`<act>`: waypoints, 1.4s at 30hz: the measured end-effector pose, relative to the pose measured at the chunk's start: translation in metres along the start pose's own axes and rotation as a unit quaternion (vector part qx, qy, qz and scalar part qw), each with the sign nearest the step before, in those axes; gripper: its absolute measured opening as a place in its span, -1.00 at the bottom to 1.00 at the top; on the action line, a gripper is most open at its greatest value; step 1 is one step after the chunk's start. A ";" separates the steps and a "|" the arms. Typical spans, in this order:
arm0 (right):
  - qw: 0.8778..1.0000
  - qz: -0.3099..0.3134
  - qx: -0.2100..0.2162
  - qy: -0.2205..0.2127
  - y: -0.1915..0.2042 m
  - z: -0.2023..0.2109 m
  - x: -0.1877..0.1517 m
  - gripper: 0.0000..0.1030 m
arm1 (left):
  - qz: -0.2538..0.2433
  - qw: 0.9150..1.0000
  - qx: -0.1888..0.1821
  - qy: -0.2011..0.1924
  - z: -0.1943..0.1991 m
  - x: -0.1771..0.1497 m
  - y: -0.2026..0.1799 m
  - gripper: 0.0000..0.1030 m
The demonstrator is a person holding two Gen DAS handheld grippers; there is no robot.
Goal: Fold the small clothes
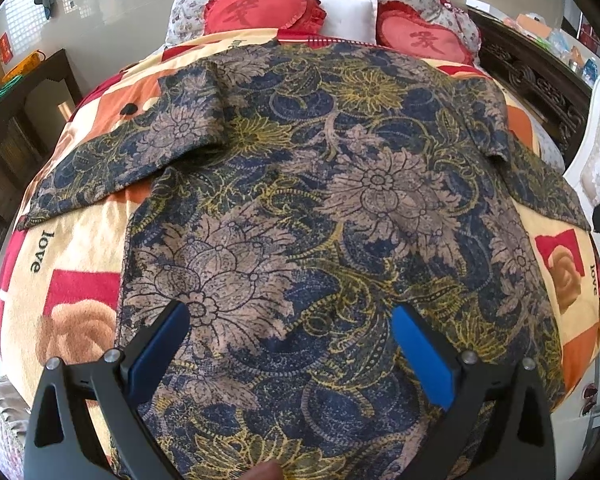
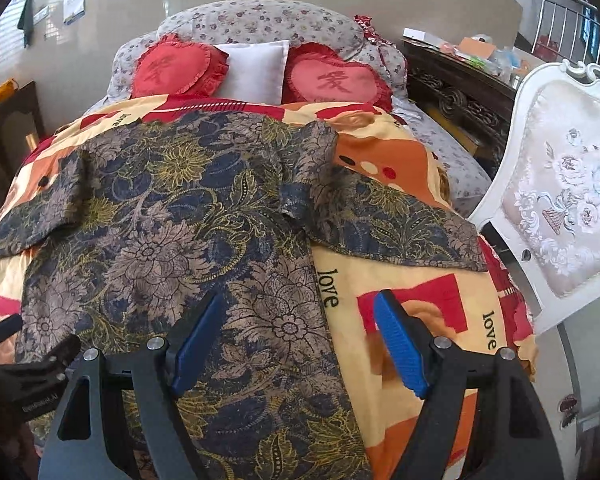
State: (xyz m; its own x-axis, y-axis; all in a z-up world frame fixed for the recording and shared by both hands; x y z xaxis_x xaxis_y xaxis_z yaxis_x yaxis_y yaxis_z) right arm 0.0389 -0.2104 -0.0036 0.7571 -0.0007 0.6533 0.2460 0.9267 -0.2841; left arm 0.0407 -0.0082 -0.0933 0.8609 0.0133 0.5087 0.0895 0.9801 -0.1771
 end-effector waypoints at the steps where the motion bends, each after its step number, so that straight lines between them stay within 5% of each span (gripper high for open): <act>1: 1.000 0.000 0.001 0.000 0.000 0.000 0.000 -0.02 | -0.001 1.000 0.000 0.001 -0.001 0.000 -0.001 0.99; 25: 0.989 -0.007 -0.146 -0.020 -0.085 -0.016 -0.003 -0.02 | -0.012 1.000 -0.009 0.008 -0.009 -0.006 -0.015 1.00; 42: 0.988 -0.007 -0.152 -0.005 -0.094 -0.025 -0.010 -0.02 | -0.012 1.000 -0.014 0.015 -0.017 -0.010 -0.017 1.00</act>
State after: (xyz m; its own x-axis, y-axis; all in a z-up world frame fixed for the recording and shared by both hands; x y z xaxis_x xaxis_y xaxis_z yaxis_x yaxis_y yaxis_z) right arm 0.0232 -0.3072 -0.0014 0.7468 -0.0075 0.6651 0.4284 0.7703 -0.4724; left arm 0.0393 -0.0286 -0.1099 0.8730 -0.0164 0.4875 0.1239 0.9741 -0.1892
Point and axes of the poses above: each gripper's, at about its wrist camera, not at the fingertips, and z roughly against the way its jaws point, y to its left, x to its top, the point moved 10 cm from there along -z, roughly the way its jaws point, and after that the axes turned 13 degrees about -x, right-handed, at the moved point
